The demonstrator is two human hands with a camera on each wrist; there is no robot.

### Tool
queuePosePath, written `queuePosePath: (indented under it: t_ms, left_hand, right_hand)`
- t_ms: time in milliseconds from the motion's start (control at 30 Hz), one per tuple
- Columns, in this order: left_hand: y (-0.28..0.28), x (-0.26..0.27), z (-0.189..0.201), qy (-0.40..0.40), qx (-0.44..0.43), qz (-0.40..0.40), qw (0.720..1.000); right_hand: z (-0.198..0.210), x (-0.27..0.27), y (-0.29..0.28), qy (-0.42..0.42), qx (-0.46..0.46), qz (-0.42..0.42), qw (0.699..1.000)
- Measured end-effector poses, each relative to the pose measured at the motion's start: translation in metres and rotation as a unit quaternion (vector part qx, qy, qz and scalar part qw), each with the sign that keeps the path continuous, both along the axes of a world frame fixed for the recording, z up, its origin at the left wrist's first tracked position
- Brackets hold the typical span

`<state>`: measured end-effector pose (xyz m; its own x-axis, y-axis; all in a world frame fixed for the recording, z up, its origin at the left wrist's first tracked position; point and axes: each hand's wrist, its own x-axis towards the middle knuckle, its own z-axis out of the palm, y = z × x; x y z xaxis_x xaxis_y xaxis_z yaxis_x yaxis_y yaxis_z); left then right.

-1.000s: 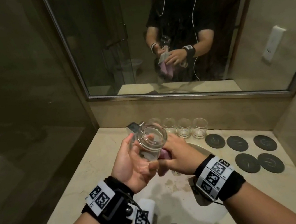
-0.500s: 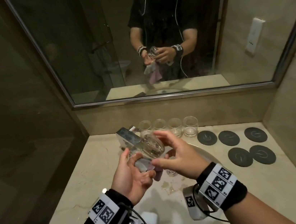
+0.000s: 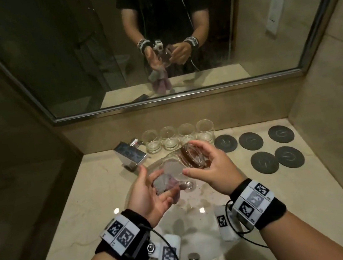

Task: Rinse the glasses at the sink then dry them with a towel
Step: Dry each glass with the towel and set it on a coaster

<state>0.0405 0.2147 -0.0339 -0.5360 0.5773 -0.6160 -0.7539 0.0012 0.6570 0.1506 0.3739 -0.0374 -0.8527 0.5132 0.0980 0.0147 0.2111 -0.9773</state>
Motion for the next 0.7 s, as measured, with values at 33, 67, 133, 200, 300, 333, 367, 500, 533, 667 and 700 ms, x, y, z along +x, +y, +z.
queuePosePath:
  t_ms: [33, 67, 133, 200, 300, 333, 367, 500, 533, 667, 700]
  left_hand:
    - [0.002, -0.001, -0.001, -0.006, -0.003, 0.002, 1.000]
    - [0.004, -0.002, -0.003, -0.005, -0.004, 0.003, 1.000]
    - [0.006, -0.004, -0.006, 0.002, -0.009, 0.003, 1.000]
    - [0.008, -0.005, -0.010, -0.001, -0.016, 0.000, 1.000]
    - [0.008, -0.006, -0.012, -0.008, -0.011, -0.006, 1.000]
    - [0.008, -0.006, -0.013, -0.010, -0.008, -0.004, 1.000]
    - [0.007, -0.006, -0.015, -0.012, -0.009, 0.003, 1.000]
    - [0.002, -0.008, -0.019, -0.024, -0.013, 0.024, 0.999]
    - [0.001, -0.009, -0.020, -0.034, -0.009, 0.034, 0.999]
    - [-0.004, -0.014, -0.025, -0.054, -0.001, 0.061, 0.997]
    - [-0.006, -0.015, -0.026, -0.056, 0.000, 0.066, 0.996]
  right_hand:
    - [-0.004, 0.001, 0.007, -0.007, 0.014, -0.013, 1.000]
    - [-0.007, 0.001, 0.016, -0.015, 0.031, -0.028, 0.999]
    - [-0.017, 0.001, 0.032, -0.046, 0.078, -0.059, 0.994]
    - [-0.030, -0.001, 0.050, -0.091, 0.114, -0.092, 0.985]
    - [-0.042, -0.003, 0.077, -0.148, 0.138, -0.145, 0.969]
    - [-0.045, -0.004, 0.085, -0.167, 0.140, -0.156, 0.963]
    - [-0.051, -0.006, 0.094, -0.189, 0.143, -0.165, 0.958]
    - [-0.067, -0.017, 0.123, -0.237, 0.151, -0.203, 0.938]
    - [-0.070, -0.022, 0.129, -0.246, 0.148, -0.206, 0.936]
    - [-0.081, -0.040, 0.151, -0.287, 0.137, -0.220, 0.922]
    - [-0.085, -0.046, 0.156, -0.297, 0.141, -0.221, 0.918]
